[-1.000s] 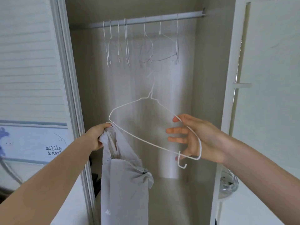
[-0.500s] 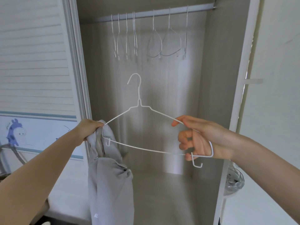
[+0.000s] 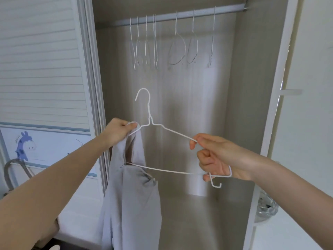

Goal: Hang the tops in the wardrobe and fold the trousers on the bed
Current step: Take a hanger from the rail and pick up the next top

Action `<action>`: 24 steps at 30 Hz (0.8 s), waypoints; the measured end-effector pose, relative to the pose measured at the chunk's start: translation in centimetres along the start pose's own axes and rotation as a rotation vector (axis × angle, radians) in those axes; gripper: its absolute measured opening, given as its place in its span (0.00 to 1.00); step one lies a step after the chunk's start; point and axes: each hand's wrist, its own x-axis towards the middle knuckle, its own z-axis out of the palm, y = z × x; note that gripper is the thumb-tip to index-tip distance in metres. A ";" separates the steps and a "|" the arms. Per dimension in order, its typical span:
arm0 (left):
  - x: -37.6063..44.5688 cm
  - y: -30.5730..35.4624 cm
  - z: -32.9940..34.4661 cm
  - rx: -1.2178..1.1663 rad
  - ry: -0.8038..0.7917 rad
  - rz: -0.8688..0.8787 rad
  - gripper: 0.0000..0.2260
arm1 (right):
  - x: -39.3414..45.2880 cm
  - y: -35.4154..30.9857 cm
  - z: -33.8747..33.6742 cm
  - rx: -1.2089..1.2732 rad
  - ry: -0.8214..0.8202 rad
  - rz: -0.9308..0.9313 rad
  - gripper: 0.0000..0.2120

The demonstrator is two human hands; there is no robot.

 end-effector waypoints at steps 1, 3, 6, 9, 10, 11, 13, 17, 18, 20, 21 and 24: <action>-0.3 0.8 0.8 -0.055 -0.018 0.016 0.19 | 0.5 0.5 0.6 -0.019 0.037 -0.009 0.12; -1.0 2.7 2.4 -0.180 -0.002 0.014 0.11 | 1.5 1.6 1.4 -0.046 0.115 -0.043 0.12; -1.6 4.6 3.0 -0.536 -0.085 -0.108 0.08 | 2.5 3.1 1.4 -0.104 0.225 -0.182 0.12; -1.8 6.0 1.4 -0.468 -0.291 0.011 0.11 | 2.6 3.7 0.1 -0.087 0.235 -0.328 0.12; -1.4 6.1 0.7 -0.209 -0.235 0.166 0.12 | 2.6 3.7 -0.5 -0.055 0.206 -0.367 0.13; -1.1 6.3 0.1 0.105 -0.103 0.340 0.12 | 2.5 3.7 -1.1 -0.031 0.168 -0.397 0.13; -0.6 6.5 -1.0 0.458 0.090 0.543 0.14 | 2.4 3.5 -2.2 -0.031 0.093 -0.415 0.16; -0.8 6.3 -1.3 0.249 -0.244 0.409 0.22 | 2.4 3.1 -3.0 -0.079 0.127 -0.364 0.15; -1.2 6.2 -0.7 0.176 -0.280 0.400 0.22 | 2.6 3.0 -3.1 -0.241 0.252 -0.384 0.12; -1.6 6.0 0.6 0.121 -0.298 0.385 0.20 | 2.9 2.8 -3.4 -0.782 0.633 -0.474 0.08; -1.7 5.9 1.3 0.100 -0.303 0.369 0.20 | 3.1 2.9 -3.3 -1.010 0.825 -0.494 0.11; -1.3 5.9 3.0 0.037 -0.263 0.317 0.18 | 3.3 3.2 -1.5 -1.214 0.998 -0.736 0.26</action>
